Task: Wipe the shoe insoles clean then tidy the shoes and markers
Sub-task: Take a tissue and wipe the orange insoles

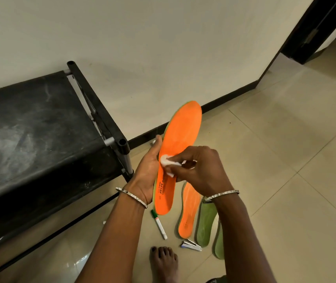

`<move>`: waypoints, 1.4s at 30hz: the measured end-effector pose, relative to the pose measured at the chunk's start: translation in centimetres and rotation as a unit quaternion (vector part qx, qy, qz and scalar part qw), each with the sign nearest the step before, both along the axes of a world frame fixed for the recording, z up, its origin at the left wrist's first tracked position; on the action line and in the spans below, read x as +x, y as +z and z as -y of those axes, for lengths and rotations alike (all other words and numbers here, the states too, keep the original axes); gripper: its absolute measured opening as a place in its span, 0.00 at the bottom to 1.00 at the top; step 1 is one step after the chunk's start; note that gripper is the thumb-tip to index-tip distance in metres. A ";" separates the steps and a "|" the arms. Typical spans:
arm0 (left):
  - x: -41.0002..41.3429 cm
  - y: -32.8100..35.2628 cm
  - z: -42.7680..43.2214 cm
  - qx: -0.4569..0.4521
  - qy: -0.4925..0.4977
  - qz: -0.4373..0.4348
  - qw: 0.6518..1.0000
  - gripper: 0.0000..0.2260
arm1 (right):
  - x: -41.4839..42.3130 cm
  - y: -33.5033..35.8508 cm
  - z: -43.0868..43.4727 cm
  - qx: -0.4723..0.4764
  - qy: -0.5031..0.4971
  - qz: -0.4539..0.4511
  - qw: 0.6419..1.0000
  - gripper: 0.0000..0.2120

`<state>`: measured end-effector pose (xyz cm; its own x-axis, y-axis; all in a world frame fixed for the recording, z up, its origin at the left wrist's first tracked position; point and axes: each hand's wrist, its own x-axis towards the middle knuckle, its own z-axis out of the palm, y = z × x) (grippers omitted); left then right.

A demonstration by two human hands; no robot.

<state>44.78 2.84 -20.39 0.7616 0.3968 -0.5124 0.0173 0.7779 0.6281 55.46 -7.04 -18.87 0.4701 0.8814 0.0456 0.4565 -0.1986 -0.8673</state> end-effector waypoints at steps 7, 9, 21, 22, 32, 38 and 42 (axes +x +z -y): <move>0.0 0.0 0.1 0.007 -0.003 -0.014 1.000 0.28 | 0.1 -0.6 -0.4 -0.011 -0.120 0.168 0.978 0.08; 0.1 0.3 0.6 0.001 -0.017 0.003 1.000 0.27 | -0.1 -0.2 -0.6 -0.002 -0.187 0.213 0.959 0.06; -0.4 -0.1 -0.3 -0.027 0.045 -0.020 0.998 0.33 | -0.2 0.5 0.2 -0.057 0.089 0.044 0.993 0.09; -0.3 0.0 -0.2 -0.015 0.038 -0.021 0.999 0.32 | -0.4 0.3 0.0 -0.046 0.046 0.072 0.995 0.07; -0.2 0.6 -0.3 -0.058 0.082 -0.009 0.995 0.35 | 0.0 1.2 0.7 -0.124 0.160 0.011 0.979 0.10; -0.2 0.4 -0.4 -0.062 0.109 -0.010 0.992 0.36 | -0.3 0.4 0.2 -0.061 0.035 0.057 0.996 0.08; -0.2 0.3 -0.4 -0.064 0.115 0.016 0.991 0.37 | -0.5 0.8 0.1 -0.024 0.016 0.066 0.997 0.07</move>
